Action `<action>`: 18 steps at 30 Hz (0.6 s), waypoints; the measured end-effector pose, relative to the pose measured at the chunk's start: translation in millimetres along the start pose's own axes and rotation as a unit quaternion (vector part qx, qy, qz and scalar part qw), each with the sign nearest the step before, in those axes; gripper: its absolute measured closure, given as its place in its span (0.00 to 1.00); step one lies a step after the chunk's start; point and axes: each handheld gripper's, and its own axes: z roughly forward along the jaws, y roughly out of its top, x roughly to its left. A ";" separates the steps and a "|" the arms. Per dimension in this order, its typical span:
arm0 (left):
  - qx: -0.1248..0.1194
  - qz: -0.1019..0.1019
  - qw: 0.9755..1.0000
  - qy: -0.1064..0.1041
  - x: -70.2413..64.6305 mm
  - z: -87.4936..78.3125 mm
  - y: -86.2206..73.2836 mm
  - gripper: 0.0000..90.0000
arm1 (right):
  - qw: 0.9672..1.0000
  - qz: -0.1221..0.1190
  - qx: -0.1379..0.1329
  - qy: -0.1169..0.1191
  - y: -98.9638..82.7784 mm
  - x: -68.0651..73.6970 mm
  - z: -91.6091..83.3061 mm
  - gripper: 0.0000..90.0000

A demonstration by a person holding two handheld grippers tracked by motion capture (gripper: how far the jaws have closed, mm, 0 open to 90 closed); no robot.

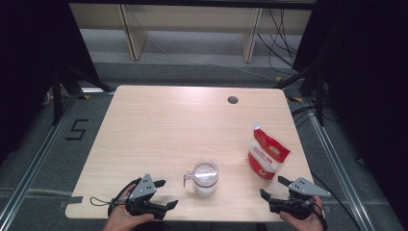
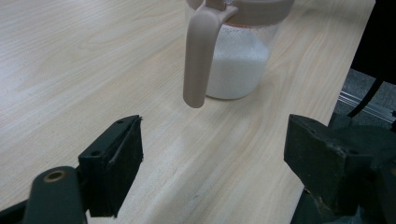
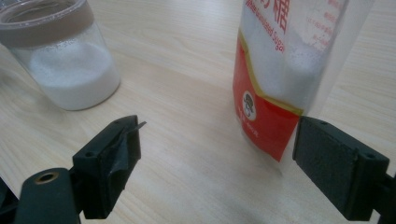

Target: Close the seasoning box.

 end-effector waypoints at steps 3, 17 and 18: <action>-0.003 0.005 1.000 0.000 1.1 0.1 -0.3 0.21 | 1.000 -0.027 0.000 -0.002 0.3 -3.6 1.1 0.18; -0.001 -0.004 1.000 -0.002 -0.1 1.3 -0.3 0.20 | 1.000 -0.013 0.006 0.002 -0.4 -0.4 1.5 0.18; 0.007 0.008 1.000 0.005 1.6 0.5 -0.3 0.20 | 1.000 -0.029 0.006 0.002 0.2 -2.9 1.3 0.18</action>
